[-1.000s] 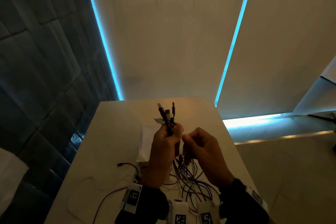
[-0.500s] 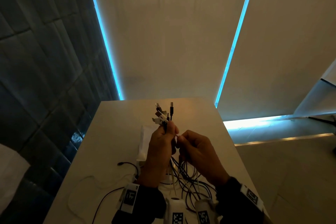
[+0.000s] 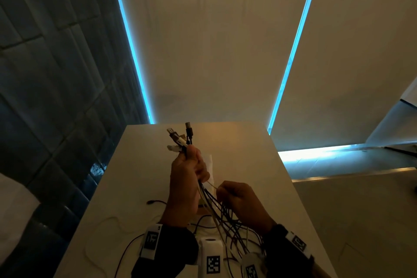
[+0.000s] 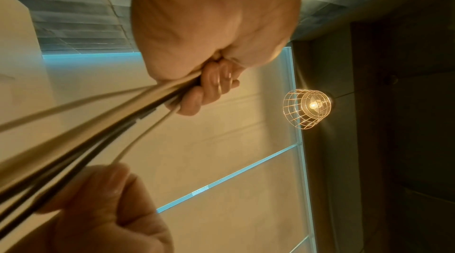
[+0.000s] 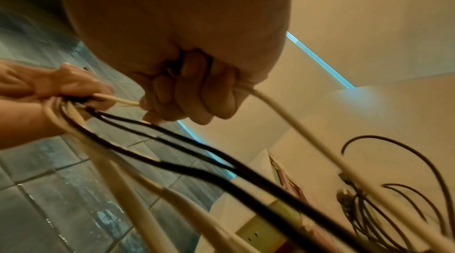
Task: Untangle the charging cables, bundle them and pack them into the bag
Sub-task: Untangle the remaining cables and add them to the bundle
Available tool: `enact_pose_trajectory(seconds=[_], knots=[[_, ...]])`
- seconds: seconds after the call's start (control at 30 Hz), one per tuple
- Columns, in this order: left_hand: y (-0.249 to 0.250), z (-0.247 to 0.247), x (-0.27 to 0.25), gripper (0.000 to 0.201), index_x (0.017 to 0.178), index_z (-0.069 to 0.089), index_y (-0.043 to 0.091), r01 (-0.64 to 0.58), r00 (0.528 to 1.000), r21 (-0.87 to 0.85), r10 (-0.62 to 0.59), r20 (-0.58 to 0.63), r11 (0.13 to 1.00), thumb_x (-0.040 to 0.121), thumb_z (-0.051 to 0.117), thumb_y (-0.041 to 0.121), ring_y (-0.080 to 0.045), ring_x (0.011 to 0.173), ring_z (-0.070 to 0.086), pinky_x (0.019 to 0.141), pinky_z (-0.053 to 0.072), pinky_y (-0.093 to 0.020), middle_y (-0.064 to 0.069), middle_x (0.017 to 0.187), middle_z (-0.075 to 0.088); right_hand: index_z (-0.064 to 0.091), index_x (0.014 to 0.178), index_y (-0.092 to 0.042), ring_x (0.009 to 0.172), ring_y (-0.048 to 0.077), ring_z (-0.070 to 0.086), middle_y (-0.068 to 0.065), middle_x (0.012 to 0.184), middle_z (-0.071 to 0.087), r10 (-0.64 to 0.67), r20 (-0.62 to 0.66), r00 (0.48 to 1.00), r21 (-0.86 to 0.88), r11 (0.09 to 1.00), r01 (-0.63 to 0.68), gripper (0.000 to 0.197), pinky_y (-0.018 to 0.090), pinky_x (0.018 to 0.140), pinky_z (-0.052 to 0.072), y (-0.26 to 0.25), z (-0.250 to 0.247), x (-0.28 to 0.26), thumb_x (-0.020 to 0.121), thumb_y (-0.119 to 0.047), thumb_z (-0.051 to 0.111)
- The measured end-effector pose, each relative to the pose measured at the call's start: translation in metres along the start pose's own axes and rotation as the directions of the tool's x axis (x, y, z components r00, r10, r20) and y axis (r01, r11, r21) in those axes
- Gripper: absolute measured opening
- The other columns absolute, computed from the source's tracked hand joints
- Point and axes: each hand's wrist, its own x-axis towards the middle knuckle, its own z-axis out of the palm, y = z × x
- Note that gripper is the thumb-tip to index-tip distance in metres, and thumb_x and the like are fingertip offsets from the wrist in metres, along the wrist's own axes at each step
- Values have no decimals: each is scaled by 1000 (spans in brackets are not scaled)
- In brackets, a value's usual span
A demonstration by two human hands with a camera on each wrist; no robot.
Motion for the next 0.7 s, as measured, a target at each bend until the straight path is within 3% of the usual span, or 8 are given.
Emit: enact_pose_trajectory(seconds=[0.17,0.3,0.43,0.6,0.7], knots=[[1,-6,-1,37,69,42,11,9,999,-19,-8,32,1000,101,33,26,-8,42,20,40,21,-22,5,50,28,57,58,-25,55,9,42,4,59,47,13,0,1000,-11,1000,-13,39,19,55,36,18,2,4,93,-7,54],[6,-9,-1,36,69,40,10,4,999,-29,-3,51,1000,101,33,25,-8,40,21,38,22,-21,5,49,28,57,55,-28,54,11,44,-3,56,48,46,-20,999,-31,998,-46,42,23,56,37,40,4,7,92,-8,54],[14,-14,0,38,68,41,11,-13,998,-45,16,53,999,102,31,24,-7,40,20,38,22,-20,6,49,28,56,56,-24,51,5,43,-7,54,48,90,-35,995,-58,994,-92,40,21,56,37,64,6,7,93,-8,54],[14,-18,-1,37,68,41,11,-2,999,-42,3,32,999,102,32,24,-7,39,20,39,20,-21,6,48,29,60,58,-15,49,1,43,0,57,53,168,-64,984,-111,978,-175,35,24,57,38,80,3,8,93,-9,55],[14,-18,0,38,68,41,10,23,999,-21,-22,35,1000,102,32,25,-7,38,21,38,20,-21,6,48,29,57,53,-19,44,-1,43,-10,45,50,208,-161,965,-96,970,-225,41,14,53,35,69,0,13,92,-7,55]])
